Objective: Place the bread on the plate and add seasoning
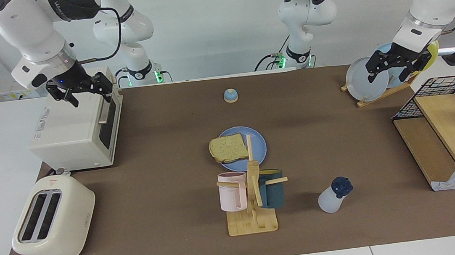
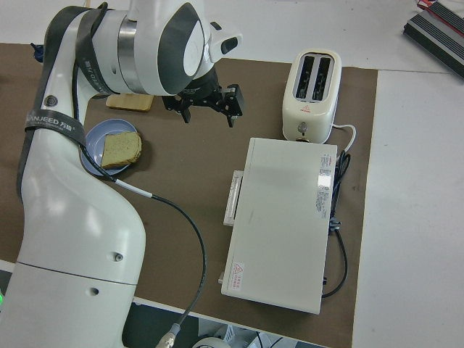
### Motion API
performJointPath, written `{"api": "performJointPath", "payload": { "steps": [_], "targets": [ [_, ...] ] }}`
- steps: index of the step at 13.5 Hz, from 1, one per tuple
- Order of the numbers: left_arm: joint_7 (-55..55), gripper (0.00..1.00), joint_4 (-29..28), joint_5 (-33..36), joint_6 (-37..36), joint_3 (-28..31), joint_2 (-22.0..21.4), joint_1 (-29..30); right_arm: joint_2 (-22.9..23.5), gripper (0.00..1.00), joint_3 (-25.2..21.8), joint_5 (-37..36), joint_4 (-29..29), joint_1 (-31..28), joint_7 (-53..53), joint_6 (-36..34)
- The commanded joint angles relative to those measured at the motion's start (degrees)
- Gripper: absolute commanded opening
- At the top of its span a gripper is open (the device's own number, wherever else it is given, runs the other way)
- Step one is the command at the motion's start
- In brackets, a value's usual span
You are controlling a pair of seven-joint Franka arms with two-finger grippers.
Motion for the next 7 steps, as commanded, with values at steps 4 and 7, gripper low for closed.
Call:
{"api": "performJointPath", "payload": {
  "steps": [4, 7],
  "targets": [
    [-3.7, 1.0, 0.4, 0.9, -0.6, -18.8, -0.2, 17.6, -1.2, 1.0, 0.3, -0.7, -1.3, -0.4, -1.7, 0.6],
    [-4.4, 1.0, 0.8, 0.7, -1.4, -24.7, -2.3, 22.9, -1.2, 1.0, 0.3, -0.7, -1.3, -0.4, -1.7, 0.6]
  ]
}}
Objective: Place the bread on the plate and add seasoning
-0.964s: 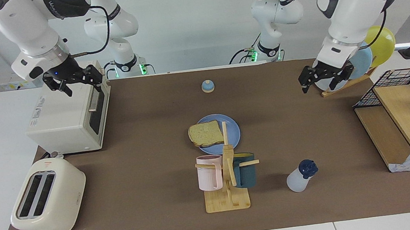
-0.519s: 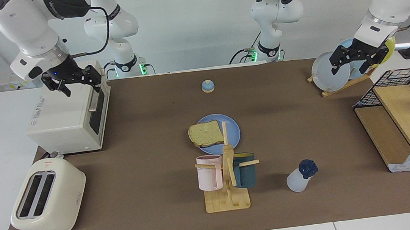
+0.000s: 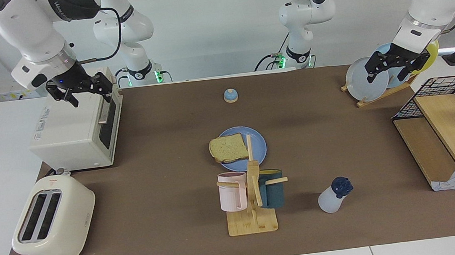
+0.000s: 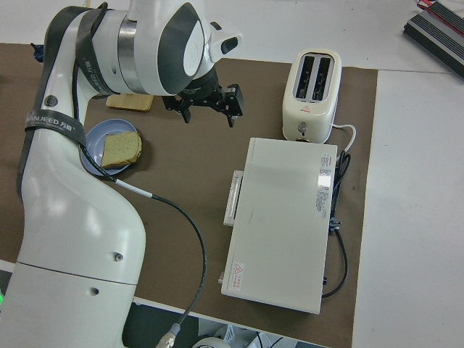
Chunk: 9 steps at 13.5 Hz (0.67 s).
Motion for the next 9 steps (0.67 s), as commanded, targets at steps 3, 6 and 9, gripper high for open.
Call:
{"api": "performJointPath", "payload": {
  "steps": [3, 6, 9],
  "targets": [
    [-2.1, 1.0, -1.4, 0.6, -4.0, 5.4, -4.2, -6.8, -1.2, 1.0, 0.3, -0.7, -1.3, -0.4, -1.7, 0.6],
    [-3.5, 1.0, -4.1, 0.6, -1.2, 5.8, -5.1, -7.8, -1.2, 1.0, 0.2, -0.7, -1.3, -0.5, -1.7, 0.6],
    [-3.5, 1.0, -3.0, 0.8, -2.4, 5.6, -4.4, -7.9, -1.2, 1.0, 0.3, -0.7, -1.3, -0.5, -1.7, 0.6]
  ]
}}
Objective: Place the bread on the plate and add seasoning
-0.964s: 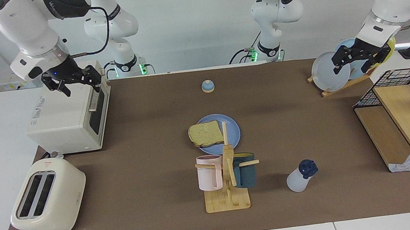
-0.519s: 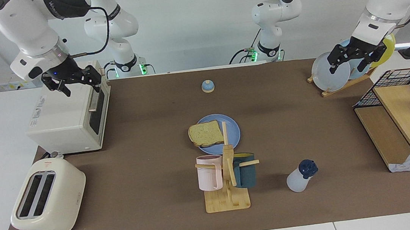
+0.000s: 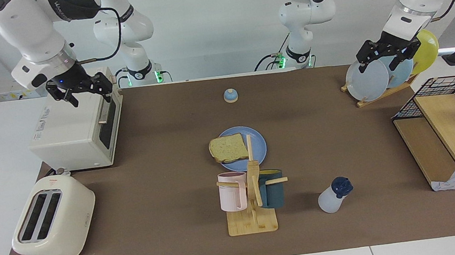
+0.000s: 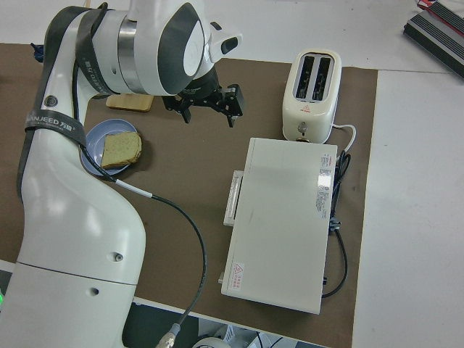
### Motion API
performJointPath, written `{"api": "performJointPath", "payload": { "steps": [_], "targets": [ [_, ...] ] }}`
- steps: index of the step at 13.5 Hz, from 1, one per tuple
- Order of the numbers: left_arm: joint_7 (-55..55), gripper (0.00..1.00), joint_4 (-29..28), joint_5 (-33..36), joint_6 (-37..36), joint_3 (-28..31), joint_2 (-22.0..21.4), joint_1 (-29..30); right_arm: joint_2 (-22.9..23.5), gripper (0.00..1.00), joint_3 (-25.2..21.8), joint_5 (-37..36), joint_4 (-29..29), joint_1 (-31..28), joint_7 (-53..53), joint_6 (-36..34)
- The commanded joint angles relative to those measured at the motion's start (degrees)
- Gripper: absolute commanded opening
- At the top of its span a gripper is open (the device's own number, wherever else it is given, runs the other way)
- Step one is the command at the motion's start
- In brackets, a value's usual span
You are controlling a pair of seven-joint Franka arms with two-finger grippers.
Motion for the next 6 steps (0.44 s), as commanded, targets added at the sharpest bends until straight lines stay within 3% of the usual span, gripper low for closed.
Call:
{"api": "performJointPath", "payload": {
  "steps": [1, 6],
  "targets": [
    [-0.8, 1.0, 0.8, 0.9, 0.1, 0.8, 0.2, -1.2, -1.2, 1.0, 0.3, -0.7, -1.3, -0.4, -1.7, 0.5],
    [-0.6, 1.0, 1.2, 0.8, 0.5, 0.7, 0.3, -0.6, -1.2, 1.0, 0.3, -0.7, -1.3, -0.4, -1.6, 0.7]
  ]
}}
